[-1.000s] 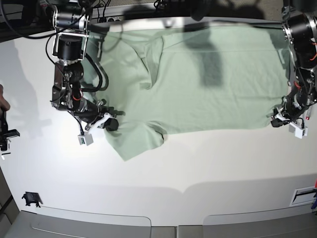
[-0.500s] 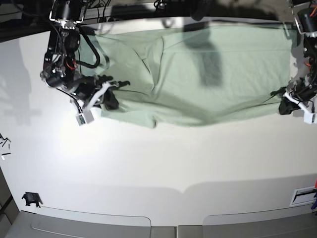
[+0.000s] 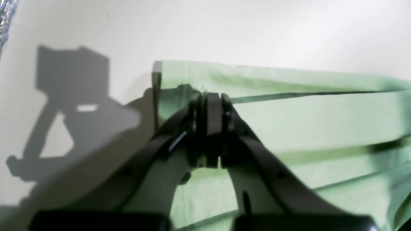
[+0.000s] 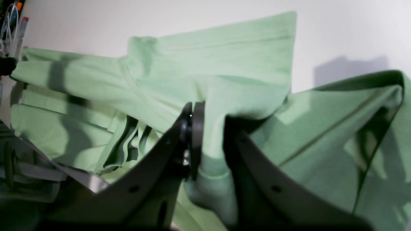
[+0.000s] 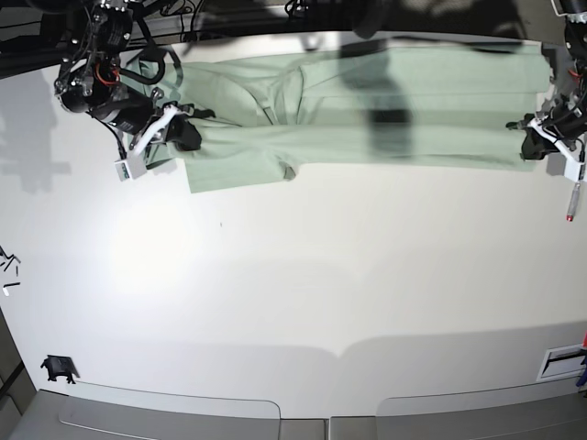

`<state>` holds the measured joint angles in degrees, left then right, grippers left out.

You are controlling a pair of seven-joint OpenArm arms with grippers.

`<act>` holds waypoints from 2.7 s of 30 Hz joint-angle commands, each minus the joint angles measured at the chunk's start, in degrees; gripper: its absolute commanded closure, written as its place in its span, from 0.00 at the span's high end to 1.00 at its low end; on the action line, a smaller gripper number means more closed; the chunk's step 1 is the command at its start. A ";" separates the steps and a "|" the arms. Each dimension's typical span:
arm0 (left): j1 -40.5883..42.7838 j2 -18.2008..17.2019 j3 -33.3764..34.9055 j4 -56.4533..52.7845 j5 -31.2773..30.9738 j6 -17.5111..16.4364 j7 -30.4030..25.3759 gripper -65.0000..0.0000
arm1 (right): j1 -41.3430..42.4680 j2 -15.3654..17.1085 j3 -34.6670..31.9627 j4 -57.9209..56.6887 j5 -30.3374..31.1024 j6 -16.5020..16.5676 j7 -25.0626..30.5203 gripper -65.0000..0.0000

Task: Fold the T-shirt properly
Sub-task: 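Lift the hem with both grippers and fold it onto the collar edge, then release hem, move right gripper to the folded shirt end and grasp, then fold the grasped end inward toward the shirt middle with right gripper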

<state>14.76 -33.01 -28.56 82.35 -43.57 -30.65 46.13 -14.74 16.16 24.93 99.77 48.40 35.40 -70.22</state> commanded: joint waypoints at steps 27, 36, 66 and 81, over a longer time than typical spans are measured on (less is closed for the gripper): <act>3.28 -1.14 -22.45 18.51 -0.90 1.31 -6.75 0.36 | 11.43 -2.34 0.57 -5.84 -21.03 -6.34 14.91 0.46; 4.63 -1.11 -22.45 18.51 -0.90 1.29 -5.66 0.36 | 17.73 -2.34 0.55 -22.21 -20.79 -6.71 14.69 0.46; 4.61 -1.14 -22.45 18.51 -0.90 1.29 -5.86 0.36 | 17.90 -2.34 -9.25 -22.38 -13.88 -6.69 9.22 0.05; 4.61 -1.14 -22.45 18.51 -0.87 1.29 -5.66 0.36 | 17.22 -2.40 -8.76 -15.67 10.84 1.40 -8.13 0.00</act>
<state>19.64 -32.71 -50.48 100.07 -43.53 -29.17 42.00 1.69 13.32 15.94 83.07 58.08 36.42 -79.22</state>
